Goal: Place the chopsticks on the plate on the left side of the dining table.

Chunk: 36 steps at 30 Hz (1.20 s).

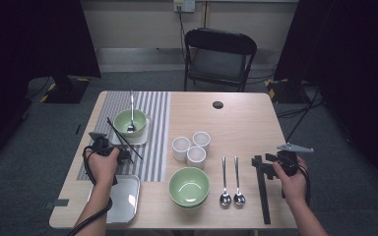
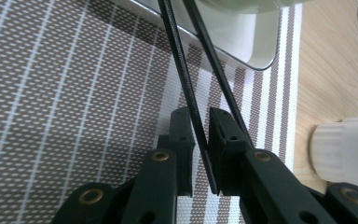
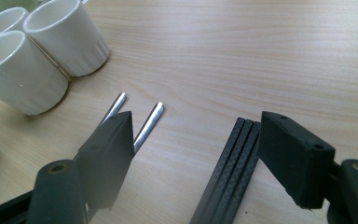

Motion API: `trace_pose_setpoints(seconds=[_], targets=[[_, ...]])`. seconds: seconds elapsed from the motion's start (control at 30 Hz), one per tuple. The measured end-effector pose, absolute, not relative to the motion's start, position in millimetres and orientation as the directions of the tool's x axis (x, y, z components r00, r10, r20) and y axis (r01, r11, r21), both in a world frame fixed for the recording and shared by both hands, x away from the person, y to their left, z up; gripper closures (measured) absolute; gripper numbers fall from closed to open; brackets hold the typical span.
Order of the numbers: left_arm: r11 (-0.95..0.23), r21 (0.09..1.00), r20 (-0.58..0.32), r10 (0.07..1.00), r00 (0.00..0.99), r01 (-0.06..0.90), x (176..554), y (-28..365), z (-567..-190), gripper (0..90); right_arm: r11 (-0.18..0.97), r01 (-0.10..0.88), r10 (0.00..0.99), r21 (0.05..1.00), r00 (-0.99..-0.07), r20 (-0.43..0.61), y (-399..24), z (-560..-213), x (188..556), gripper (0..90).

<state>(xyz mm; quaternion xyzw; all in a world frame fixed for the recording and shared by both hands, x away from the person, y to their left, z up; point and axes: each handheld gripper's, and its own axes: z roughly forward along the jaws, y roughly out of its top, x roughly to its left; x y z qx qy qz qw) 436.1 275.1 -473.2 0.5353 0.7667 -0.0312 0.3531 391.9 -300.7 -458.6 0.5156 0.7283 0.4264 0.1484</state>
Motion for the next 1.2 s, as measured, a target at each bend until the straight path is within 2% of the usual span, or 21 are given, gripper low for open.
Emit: trace_pose_setpoints(seconds=[0.2,0.3,0.67,0.93,1.0,1.1,1.13,1.17,1.2], targets=[[0.390,0.332,-0.564,0.812,-0.150,0.859,437.3,275.5,-472.6,78.8,0.106,0.626,0.877,0.773,-0.426,0.225,-299.5,-458.7,391.8,26.4],[0.422,0.331,-0.581,0.796,-0.170,0.844,438.2,273.0,-472.4,78.5,0.108,0.624,0.877,0.774,-0.426,0.222,-299.5,-458.8,392.1,26.4],[0.412,0.331,-0.586,0.795,-0.157,0.849,437.9,272.6,-471.2,76.9,0.107,0.626,0.877,0.773,-0.426,0.223,-299.8,-459.3,392.0,26.4],[0.426,0.320,-0.588,0.790,-0.175,0.846,437.0,271.4,-472.0,78.3,0.107,0.627,0.877,0.772,-0.425,0.224,-300.4,-459.5,392.0,26.4],[0.396,0.316,-0.573,0.804,-0.160,0.862,435.6,274.0,-472.1,78.9,0.106,0.626,0.877,0.772,-0.424,0.224,-300.5,-459.3,392.1,26.4],[0.426,0.312,-0.580,0.793,-0.185,0.849,434.9,272.3,-471.4,80.1,0.108,0.625,0.877,0.773,-0.426,0.223,-300.6,-459.1,392.2,26.4],[0.395,0.319,-0.573,0.804,-0.157,0.861,434.1,274.7,-471.5,81.1,0.108,0.626,0.877,0.773,-0.426,0.223,-300.5,-459.1,392.2,26.4],[0.426,0.317,-0.588,0.789,-0.177,0.847,434.3,272.9,-471.0,81.8,0.107,0.627,0.876,0.772,-0.426,0.225,-300.4,-459.2,392.1,26.4],[0.404,0.314,-0.582,0.797,-0.161,0.859,433.2,274.7,-470.4,82.0,0.106,0.627,0.876,0.772,-0.426,0.226,-300.3,-459.1,392.1,26.4]])
